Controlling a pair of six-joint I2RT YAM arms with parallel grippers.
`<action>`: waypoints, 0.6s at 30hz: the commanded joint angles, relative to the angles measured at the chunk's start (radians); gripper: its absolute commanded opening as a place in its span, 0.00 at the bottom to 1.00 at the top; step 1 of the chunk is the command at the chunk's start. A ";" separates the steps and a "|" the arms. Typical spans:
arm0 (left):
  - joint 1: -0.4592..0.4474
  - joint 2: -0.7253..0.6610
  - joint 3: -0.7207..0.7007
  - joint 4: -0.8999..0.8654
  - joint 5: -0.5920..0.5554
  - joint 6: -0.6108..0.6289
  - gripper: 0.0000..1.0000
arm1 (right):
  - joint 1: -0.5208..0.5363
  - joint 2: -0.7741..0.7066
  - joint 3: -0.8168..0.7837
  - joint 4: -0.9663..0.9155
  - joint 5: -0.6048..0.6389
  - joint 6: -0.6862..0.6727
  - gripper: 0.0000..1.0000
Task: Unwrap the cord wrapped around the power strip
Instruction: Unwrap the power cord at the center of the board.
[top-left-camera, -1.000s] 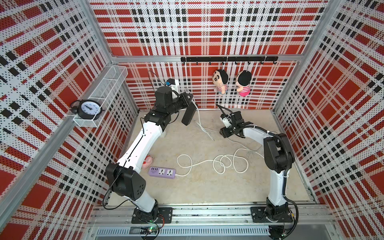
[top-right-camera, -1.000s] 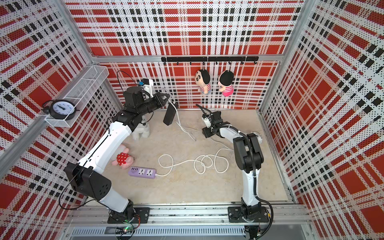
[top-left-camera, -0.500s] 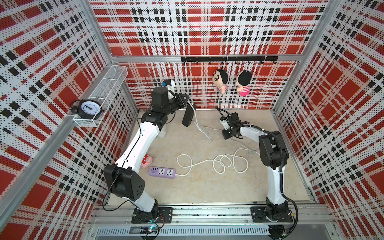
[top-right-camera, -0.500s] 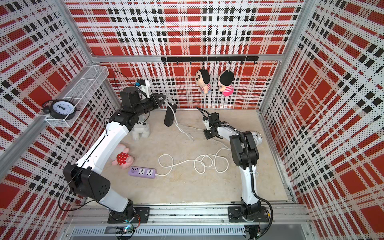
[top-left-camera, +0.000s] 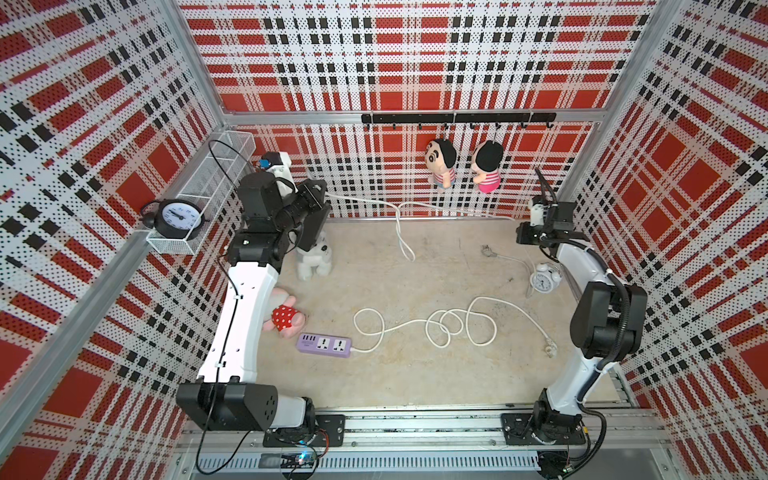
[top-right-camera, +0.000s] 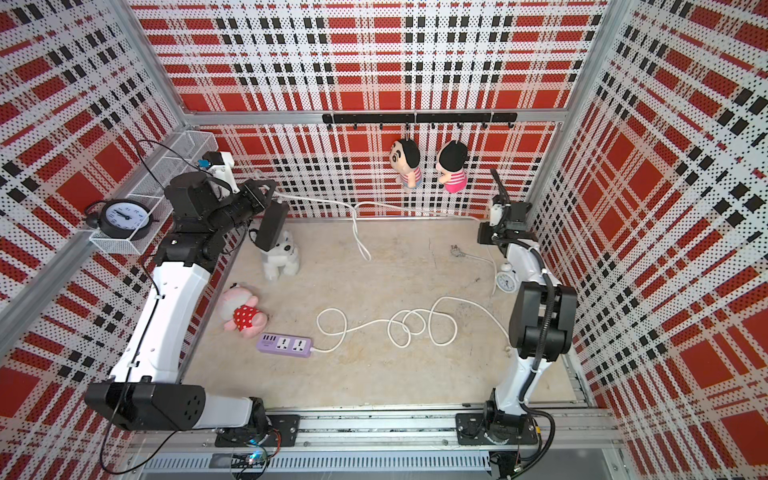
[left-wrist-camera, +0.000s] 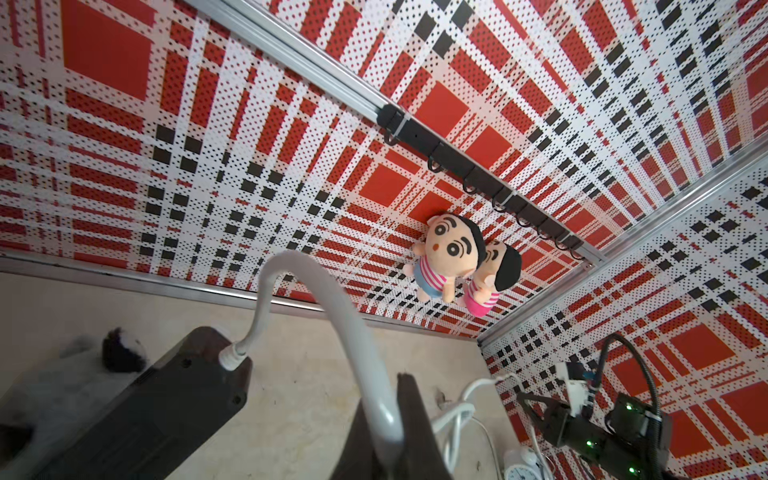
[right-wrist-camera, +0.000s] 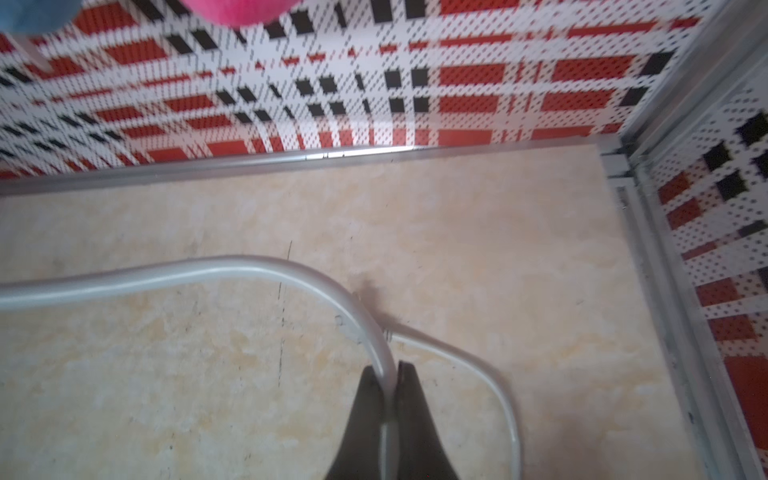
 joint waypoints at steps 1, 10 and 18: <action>0.060 -0.067 0.085 0.003 -0.029 0.059 0.00 | -0.058 0.030 -0.024 0.026 0.002 0.044 0.00; 0.286 -0.136 0.185 -0.032 0.082 0.035 0.00 | -0.140 0.083 -0.021 0.065 0.002 0.054 0.00; 0.461 -0.164 0.206 0.068 0.191 -0.054 0.00 | -0.176 0.093 -0.035 0.070 0.076 -0.025 0.00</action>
